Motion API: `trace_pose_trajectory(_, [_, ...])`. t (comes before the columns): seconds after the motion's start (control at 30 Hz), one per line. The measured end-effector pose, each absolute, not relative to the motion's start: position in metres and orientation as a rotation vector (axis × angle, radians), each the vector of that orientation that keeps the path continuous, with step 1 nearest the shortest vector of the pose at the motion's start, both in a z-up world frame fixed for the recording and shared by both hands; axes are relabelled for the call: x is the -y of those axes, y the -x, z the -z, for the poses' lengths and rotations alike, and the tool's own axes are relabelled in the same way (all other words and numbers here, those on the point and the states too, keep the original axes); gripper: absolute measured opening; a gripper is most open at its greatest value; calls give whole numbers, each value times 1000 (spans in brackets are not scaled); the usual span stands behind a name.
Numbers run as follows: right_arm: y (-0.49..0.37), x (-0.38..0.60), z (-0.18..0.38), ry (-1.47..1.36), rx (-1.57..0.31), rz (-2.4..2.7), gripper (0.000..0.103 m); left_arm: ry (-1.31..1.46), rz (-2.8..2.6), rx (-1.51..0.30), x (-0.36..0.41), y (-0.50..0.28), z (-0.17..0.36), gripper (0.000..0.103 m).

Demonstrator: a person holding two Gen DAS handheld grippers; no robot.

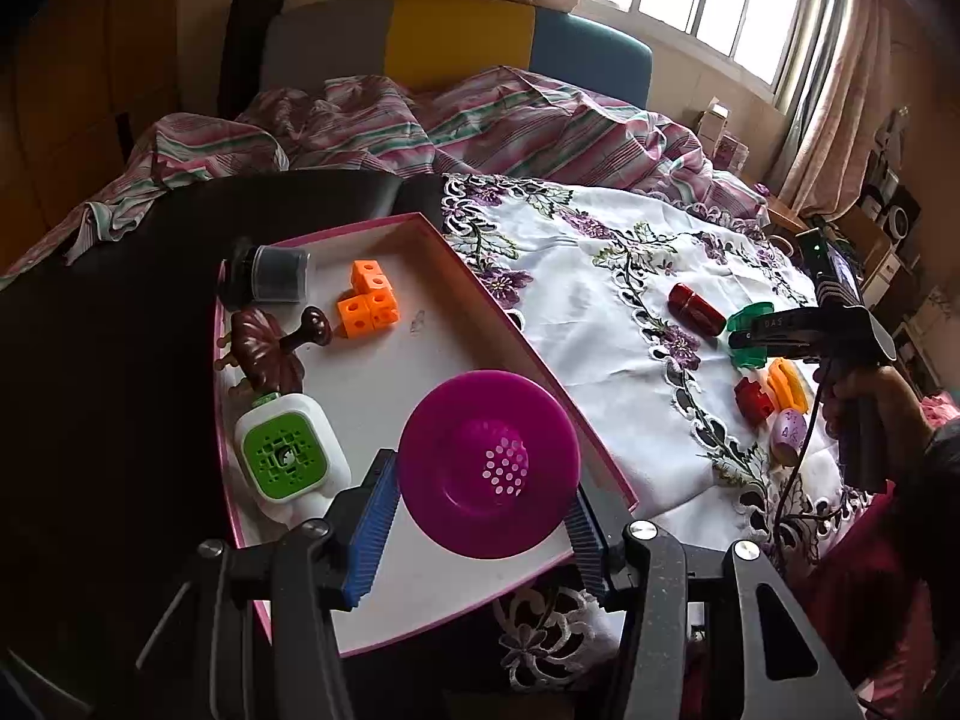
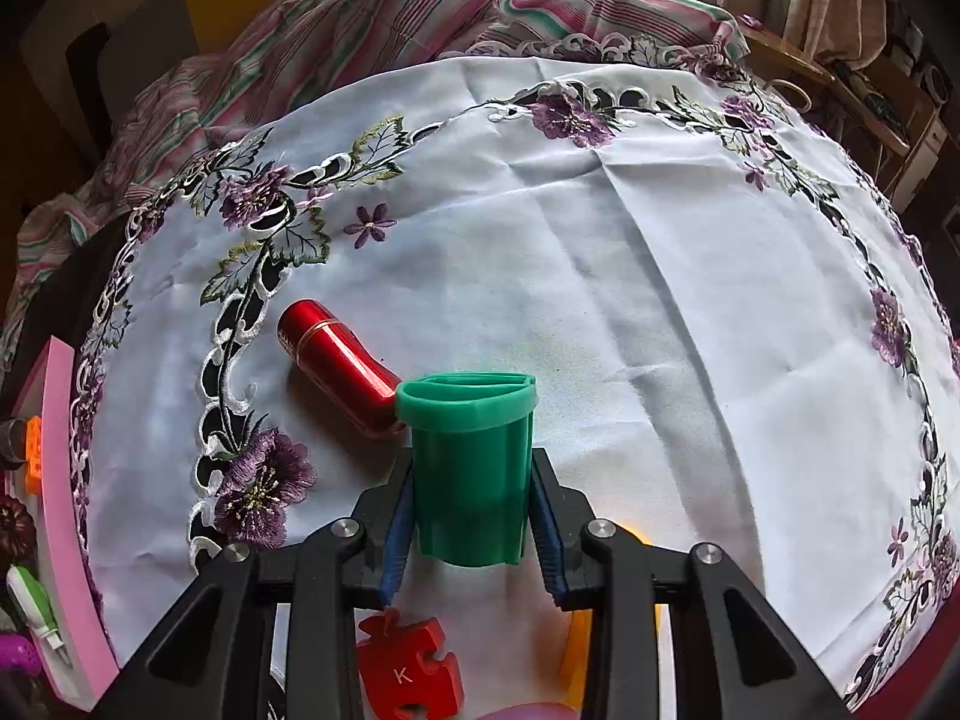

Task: Organize rigid objects
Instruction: 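Lower the magenta disc into the tray and open the left gripper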

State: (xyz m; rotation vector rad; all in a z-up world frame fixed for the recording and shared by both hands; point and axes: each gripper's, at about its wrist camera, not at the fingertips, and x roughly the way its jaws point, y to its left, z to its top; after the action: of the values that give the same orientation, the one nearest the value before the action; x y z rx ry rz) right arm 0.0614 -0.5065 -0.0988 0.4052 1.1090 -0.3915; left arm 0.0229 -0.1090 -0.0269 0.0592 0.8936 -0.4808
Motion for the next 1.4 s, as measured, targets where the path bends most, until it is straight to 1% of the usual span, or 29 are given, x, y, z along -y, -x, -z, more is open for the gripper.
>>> trace_pose_trajectory(0.47, [-60,508,97,-364,-1110,437,34,-22,484,-942,103,-23,37,54])
trace_pose_trajectory(0.6, [-60,505,96,-339,-1112,443,34,49,510,-983,95,-27,43,54])
trace_pose_trajectory(0.8, [-59,504,92,-329,-1099,437,34,154,528,-996,78,-46,39,54])
trace_pose_trajectory(0.97, [-60,502,90,-325,-1086,427,34,226,518,-1020,74,-79,37,54])
trace_pose_trajectory(1.4, [-60,503,81,-341,-1046,406,34,102,398,-1062,98,-142,68,54])
